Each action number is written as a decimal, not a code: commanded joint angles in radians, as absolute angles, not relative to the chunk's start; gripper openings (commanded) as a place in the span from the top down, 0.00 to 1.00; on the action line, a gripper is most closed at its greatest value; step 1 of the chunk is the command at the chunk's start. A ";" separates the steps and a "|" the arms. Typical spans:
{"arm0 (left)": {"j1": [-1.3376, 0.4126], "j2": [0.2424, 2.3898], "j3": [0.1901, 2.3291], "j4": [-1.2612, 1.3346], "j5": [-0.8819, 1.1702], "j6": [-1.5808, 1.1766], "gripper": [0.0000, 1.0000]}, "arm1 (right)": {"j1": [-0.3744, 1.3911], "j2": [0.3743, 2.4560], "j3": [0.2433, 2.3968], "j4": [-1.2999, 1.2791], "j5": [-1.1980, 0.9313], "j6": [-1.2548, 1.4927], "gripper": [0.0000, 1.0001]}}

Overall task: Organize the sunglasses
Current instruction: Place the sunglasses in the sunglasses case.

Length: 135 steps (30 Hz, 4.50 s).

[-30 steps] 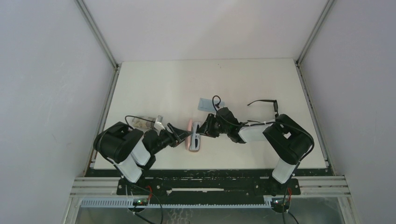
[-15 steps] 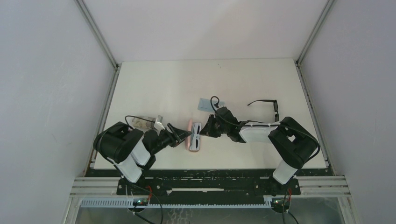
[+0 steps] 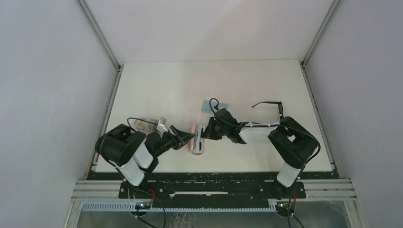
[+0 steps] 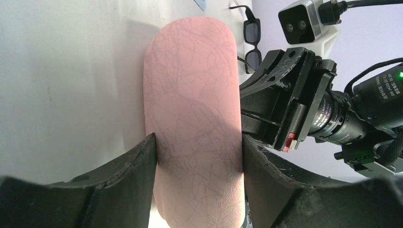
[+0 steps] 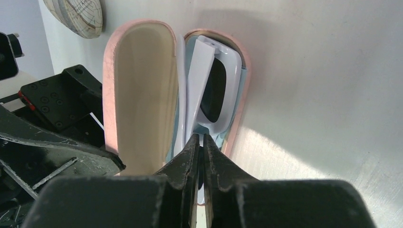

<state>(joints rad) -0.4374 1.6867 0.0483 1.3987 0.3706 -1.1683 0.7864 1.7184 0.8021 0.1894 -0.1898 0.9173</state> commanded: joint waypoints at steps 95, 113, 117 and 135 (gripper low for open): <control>-0.440 1.674 0.061 1.460 0.385 -1.176 0.93 | 0.847 1.749 0.919 0.012 -0.067 0.834 0.89; -0.440 1.693 0.058 1.459 0.378 -1.168 0.93 | 0.865 1.821 0.972 -0.032 -0.061 0.821 0.91; -0.440 1.689 0.048 1.460 0.368 -1.168 0.94 | 0.865 1.764 0.954 -0.028 -0.046 0.814 0.88; -0.440 1.683 0.047 1.459 0.359 -1.167 0.95 | 0.855 1.531 0.799 0.099 -0.077 0.793 0.97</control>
<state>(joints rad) -0.4374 1.6886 0.0479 1.4006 0.3683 -1.1679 0.8528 1.5887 0.8383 -0.0383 -0.0315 0.8055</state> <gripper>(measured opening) 0.647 0.055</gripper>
